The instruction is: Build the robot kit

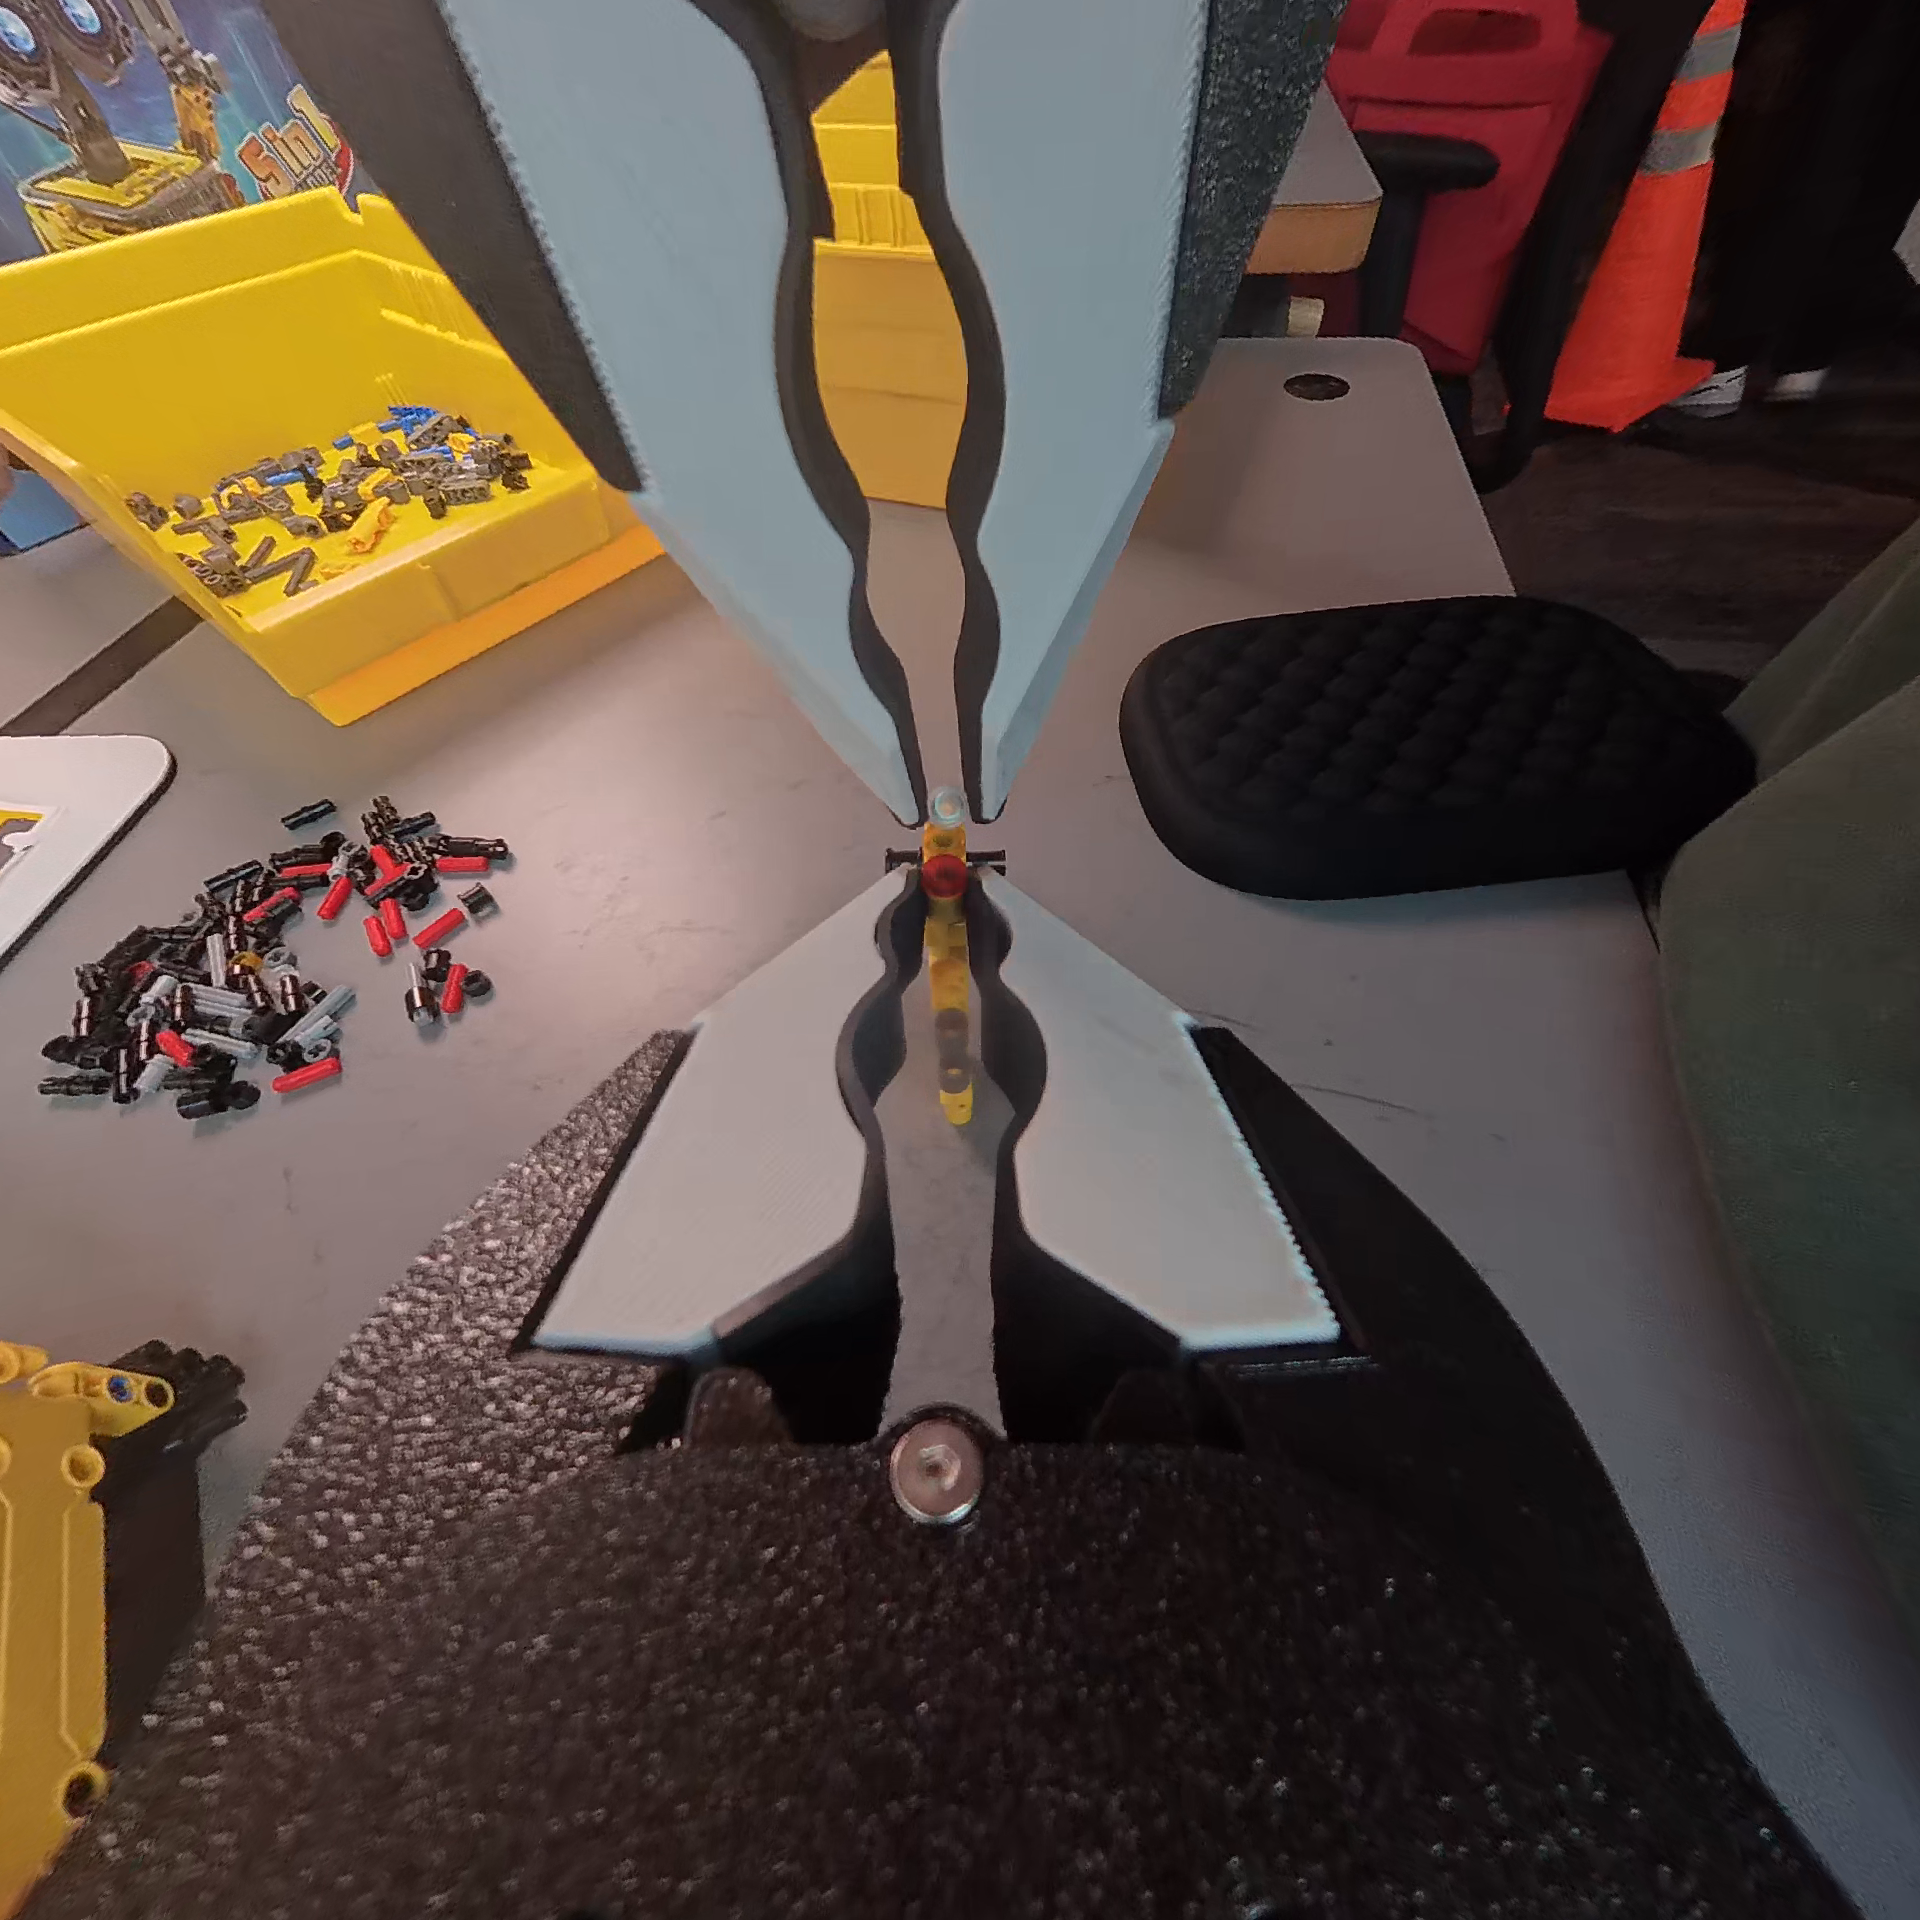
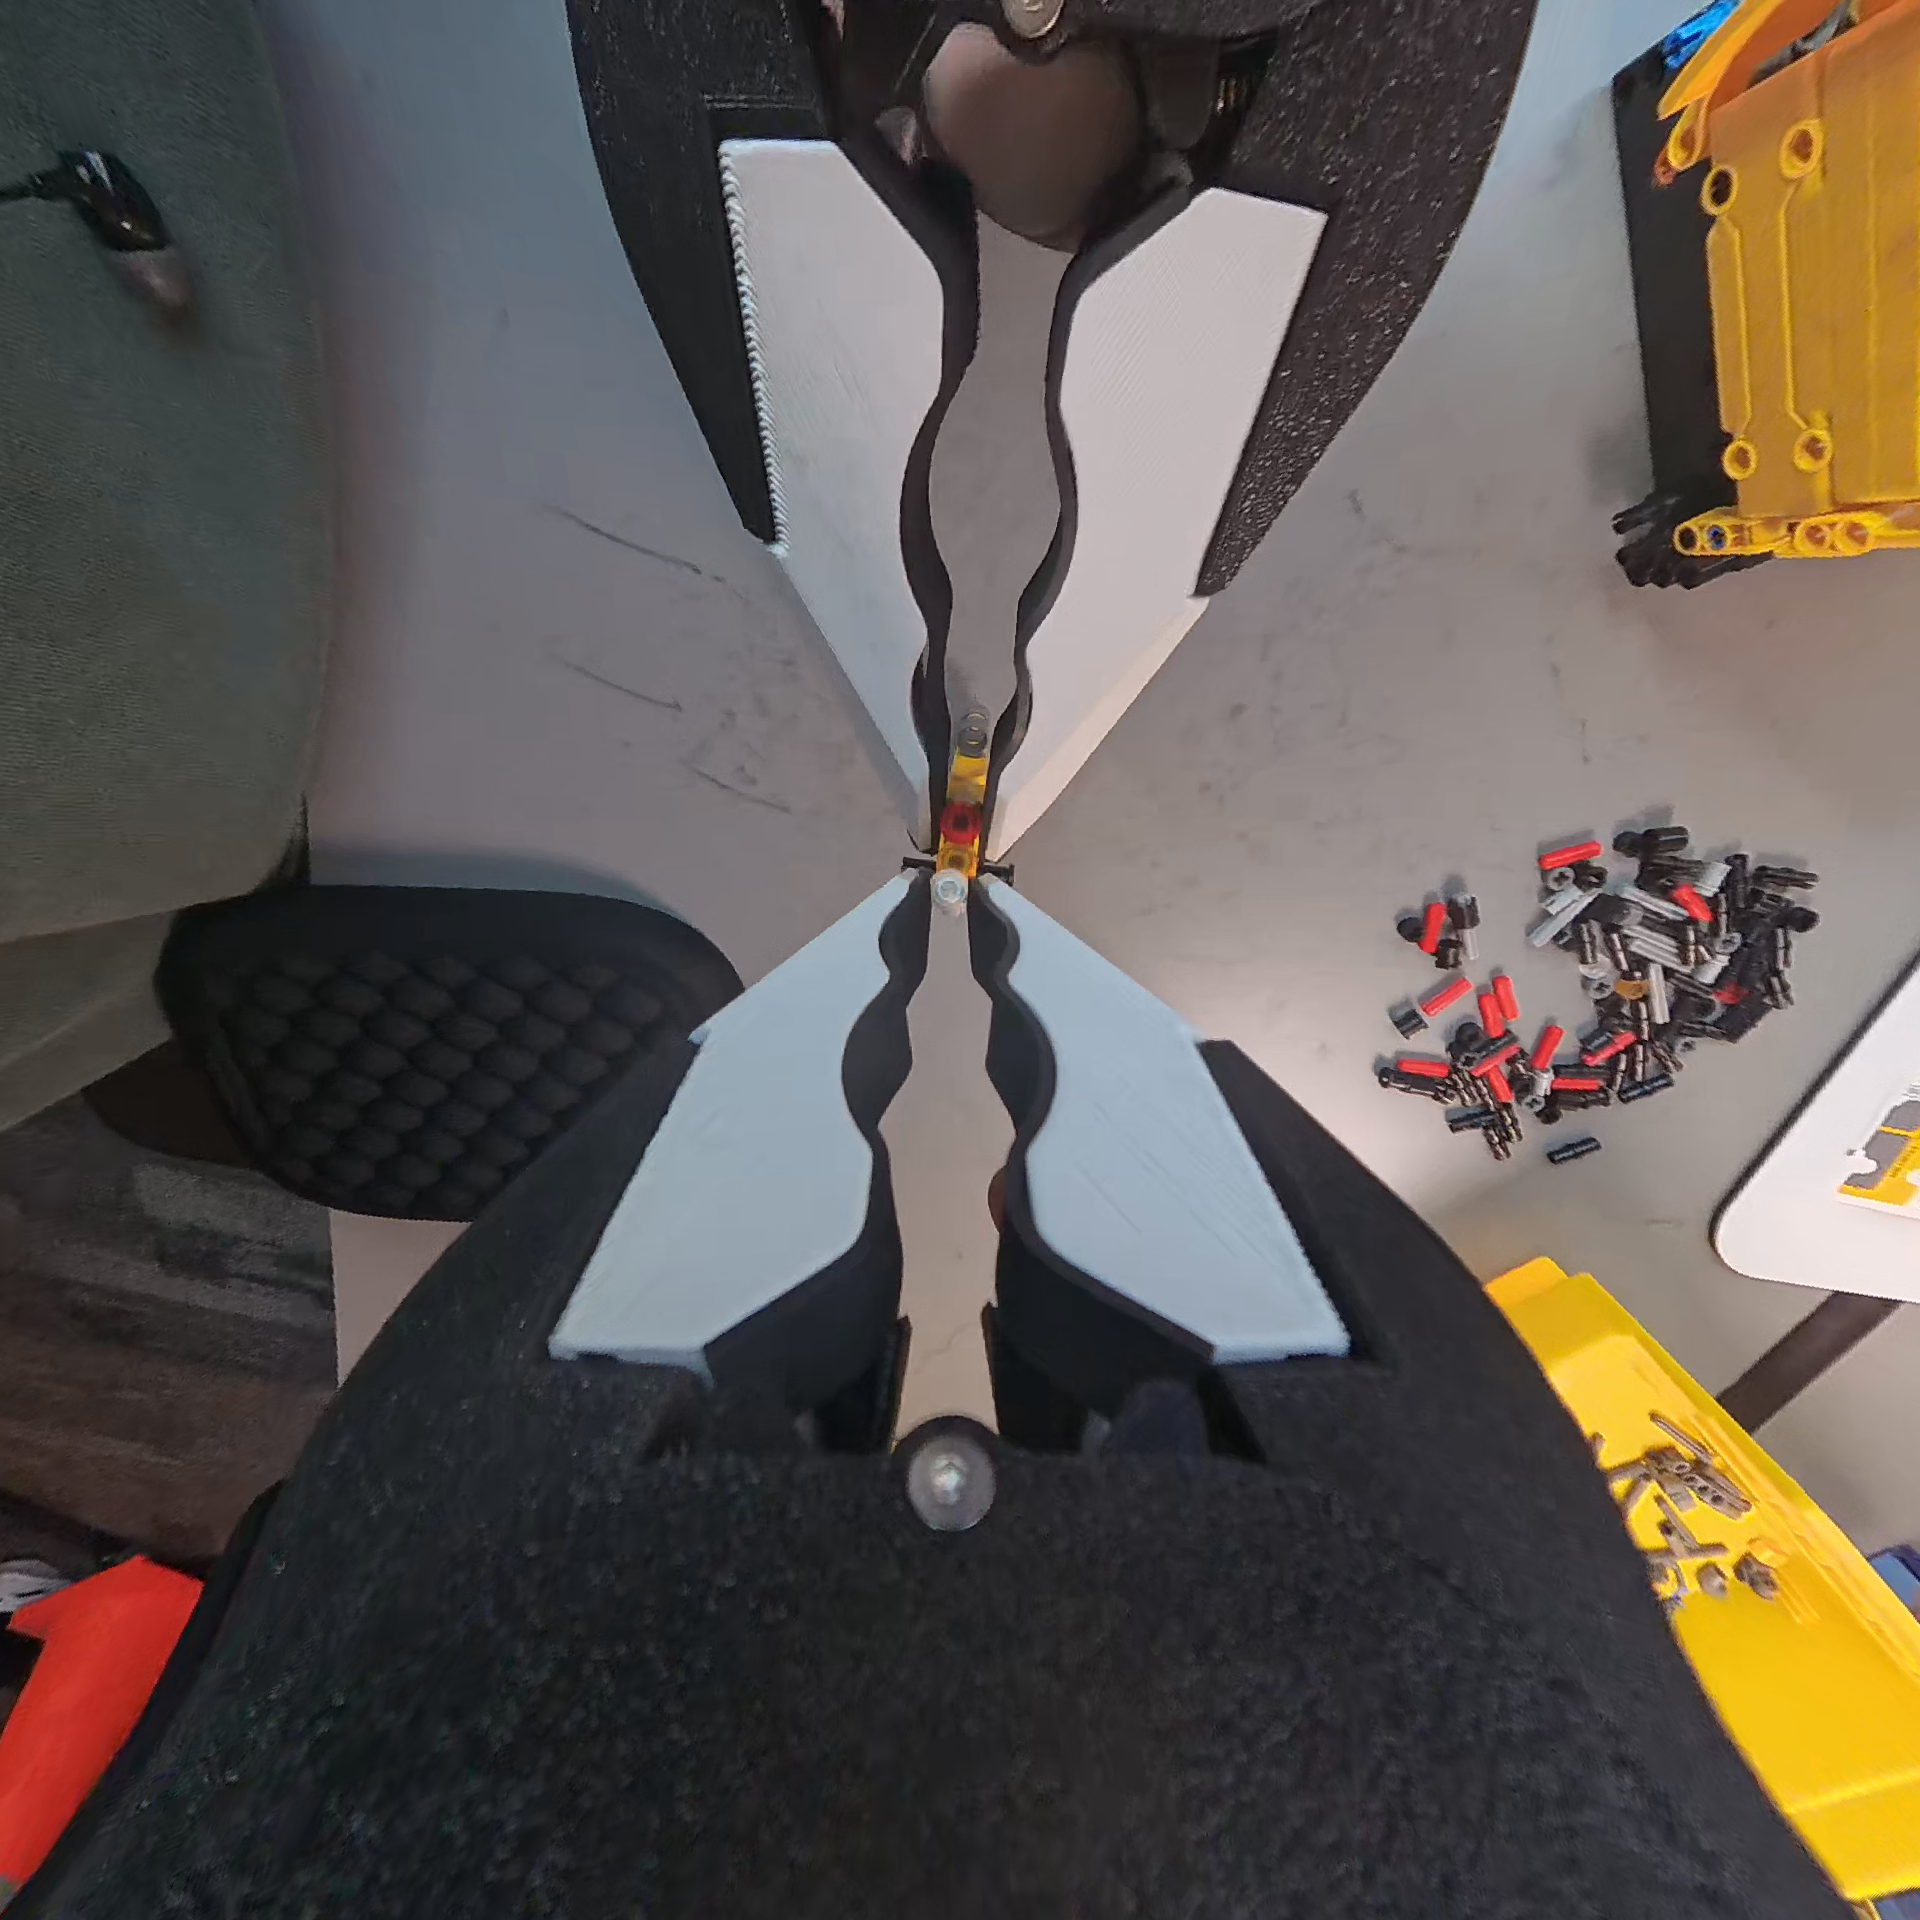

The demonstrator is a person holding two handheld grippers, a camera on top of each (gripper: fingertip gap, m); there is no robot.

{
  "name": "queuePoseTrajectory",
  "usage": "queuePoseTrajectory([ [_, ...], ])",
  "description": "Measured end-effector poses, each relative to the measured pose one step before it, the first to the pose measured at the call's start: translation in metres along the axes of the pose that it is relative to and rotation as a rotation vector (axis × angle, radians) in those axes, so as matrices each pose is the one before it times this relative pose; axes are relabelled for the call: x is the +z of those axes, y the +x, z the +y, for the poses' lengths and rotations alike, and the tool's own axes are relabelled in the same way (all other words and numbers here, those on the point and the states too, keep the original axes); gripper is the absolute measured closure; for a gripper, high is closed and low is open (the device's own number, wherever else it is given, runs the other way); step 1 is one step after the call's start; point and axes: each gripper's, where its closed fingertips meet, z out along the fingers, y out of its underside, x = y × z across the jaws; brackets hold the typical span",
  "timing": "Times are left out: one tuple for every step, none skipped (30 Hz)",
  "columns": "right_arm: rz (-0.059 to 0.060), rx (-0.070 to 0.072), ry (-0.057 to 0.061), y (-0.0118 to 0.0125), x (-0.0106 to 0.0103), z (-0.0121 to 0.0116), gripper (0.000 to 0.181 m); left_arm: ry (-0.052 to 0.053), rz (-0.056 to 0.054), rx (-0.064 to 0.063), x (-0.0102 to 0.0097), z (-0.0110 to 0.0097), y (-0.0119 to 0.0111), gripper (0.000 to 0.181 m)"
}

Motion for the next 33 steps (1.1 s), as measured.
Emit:
queuePoseTrajectory([
  [-0.0029, 0.0061, 0.0060, -0.00001, -0.00002, 0.00012, 0.175, 0.0018, 0.0031, -0.0081, 0.00000, -0.00004, -0.00017, 0.175],
  [-0.0025, 0.0095, 0.0104, 0.00030, -0.00013, 0.00023, 0.175, 0.0010, 0.0013, -0.0034, 0.00006, -0.00001, -0.00013, 0.175],
  [-0.0037, 0.0107, 0.0122, -0.00015, -0.00017, 0.00029, 0.175, -0.0013, -0.0009, 0.0021, 0.00016, -0.00003, -0.00003, 0.175],
  [0.0003, 0.0086, 0.0162, 0.00007, -0.00028, 0.00015, 0.175, -0.0022, -0.0015, 0.0029, -0.00002, 0.00013, -0.00002, 0.175],
  [0.0006, 0.0102, 0.0203, -0.00004, -0.00024, 0.00015, 0.175, -0.0002, 0.0007, -0.0025, 0.00003, 0.00002, 0.00005, 0.175],
  [0.0010, 0.0134, 0.0272, -0.00006, 0.00024, -0.00021, 0.175, 0.0013, 0.0024, -0.0048, 0.00007, -0.00004, -0.00003, 0.175],
  [-0.0009, 0.0182, 0.0287, -0.00032, 0.00004, -0.00009, 0.175, 0.0010, 0.0020, -0.0033, 0.00011, -0.00014, 0.00016, 0.175],
  [0.0039, 0.0155, 0.0295, 0.00043, -0.00032, 0.00017, 0.175, 0.0001, -0.0020, -0.0021, 0.00003, 0.00008, -0.00027, 0.175],
  [0.0087, 0.0157, 0.0338, 0.00121, -0.00054, 0.00010, 0.175, 0.0006, -0.0019, -0.0056, -0.00010, 0.00000, -0.00077, 0.175],
  [0.0102, 0.0194, 0.0401, 0.00151, -0.00054, -0.00012, 0.175, 0.0014, -0.0011, -0.0111, -0.00038, 0.00024, -0.00116, 0.175],
  [0.0085, 0.0259, 0.0485, 0.00157, -0.00059, -0.00017, 0.175, 0.0009, 0.0015, -0.0080, -0.00044, 0.00019, -0.00088, 0.175],
  [-0.0010, 0.0357, 0.0464, 0.00064, -0.00116, 0.00089, 0.175, 0.0004, 0.0013, -0.0045, -0.00027, 0.00017, -0.00031, 0.175],
  [0.0036, 0.0338, 0.0478, 0.00138, -0.00127, 0.00153, 0.175, 0.0007, -0.0026, -0.0005, 0.00001, 0.00003, -0.00039, 0.175],
  [-0.0045, 0.0447, 0.0548, 0.00038, -0.00068, 0.00120, 0.175, 0.0013, -0.0004, -0.0015, 0.00013, -0.00009, 0.00005, 0.175],
  [-0.0057, 0.0440, 0.0616, 0.00012, -0.00029, 0.00006, 0.175, 0.0018, -0.0005, -0.0021, 0.00025, -0.00008, 0.00001, 0.175],
  [-0.0071, 0.0416, 0.0531, -0.00034, -0.00028, 0.00007, 0.175, 0.0016, 0.0002, 0.0003, 0.00036, -0.00021, 0.00020, 0.175],
  [-0.0065, 0.0284, 0.0408, -0.00054, -0.00012, 0.00003, 0.175, 0.0012, 0.0006, 0.0026, 0.00043, -0.00018, 0.00044, 0.175],
  [-0.0027, 0.0135, 0.0234, -0.00046, -0.00048, 0.00037, 0.175, 0.0015, -0.0006, 0.0020, 0.00045, -0.00024, 0.00031, 0.175],
  [0.0038, -0.0010, 0.0109, 0.00021, -0.00041, 0.00013, 0.175, 0.0014, -0.0021, -0.0009, 0.00048, -0.00023, -0.00005, 0.175],
  [0.0073, -0.0096, 0.0042, 0.00032, -0.00014, -0.00035, 0.175, 0.0002, -0.0014, -0.0023, 0.00026, 0.00009, -0.00026, 0.175],
  [0.0042, -0.0120, 0.0028, -0.00025, 0.00024, -0.00081, 0.175, 0.0001, 0.0002, -0.0029, -0.00001, 0.00031, -0.00040, 0.175],
  [-0.0003, -0.0072, -0.0010, -0.00045, 0.00047, -0.00057, 0.175, 0.0018, -0.0004, -0.0037, -0.00027, 0.00011, -0.00061, 0.175],
  [-0.0018, -0.0039, -0.0001, -0.00004, 0.00045, -0.00066, 0.175, 0.0006, -0.0004, -0.0016, -0.00015, 0.00009, -0.00028, 0.175],
  [-0.0036, -0.0002, -0.0018, 0.00008, 0.00052, -0.00031, 0.175, -0.0004, 0.0002, -0.0001, 0.00007, -0.00008, 0.00002, 0.175],
  [-0.0072, 0.0028, 0.0071, -0.00033, 0.00029, -0.00158, 0.175, -0.0004, -0.0003, 0.0014, 0.00005, 0.00003, 0.00006, 0.175],
  [-0.0062, 0.0058, -0.0005, 0.00001, 0.00043, -0.00046, 0.175, -0.0002, -0.0006, 0.0013, -0.00013, 0.00007, -0.00002, 0.175],
  [0.0031, -0.0079, -0.0099, 0.00109, 0.00058, 0.00113, 0.175, 0.0002, -0.0013, -0.0009, -0.00028, 0.00008, -0.00037, 0.175],
  [0.0005, -0.0034, -0.0112, 0.00045, -0.00011, 0.00105, 0.175, 0.0006, 0.0011, -0.0038, -0.00029, 0.00004, -0.00040, 0.175],
  [0.0006, -0.0049, -0.0093, 0.00020, -0.00013, 0.00057, 0.175, 0.0010, 0.0023, -0.0034, -0.00009, 0.00002, -0.00014, 0.175],
  [-0.0011, -0.0051, -0.0117, -0.00056, -0.00008, 0.00044, 0.175, 0.0000, 0.0021, 0.0006, 0.00000, 0.00000, 0.00025, 0.175],
  [0.0021, -0.0102, -0.0162, -0.00020, -0.00023, 0.00060, 0.175, -0.0006, -0.0005, 0.0026, 0.00016, -0.00009, 0.00022, 0.175],
  [0.0050, -0.0145, -0.0186, -0.00015, 0.00005, 0.00011, 0.175, -0.0010, 0.0004, 0.0021, 0.00013, -0.00004, 0.00025, 0.175],
  [0.0063, -0.0152, -0.0228, -0.00025, 0.00024, -0.00018, 0.175, -0.0001, 0.0001, -0.0004, -0.00001, 0.00001, 0.00004, 0.175],
])
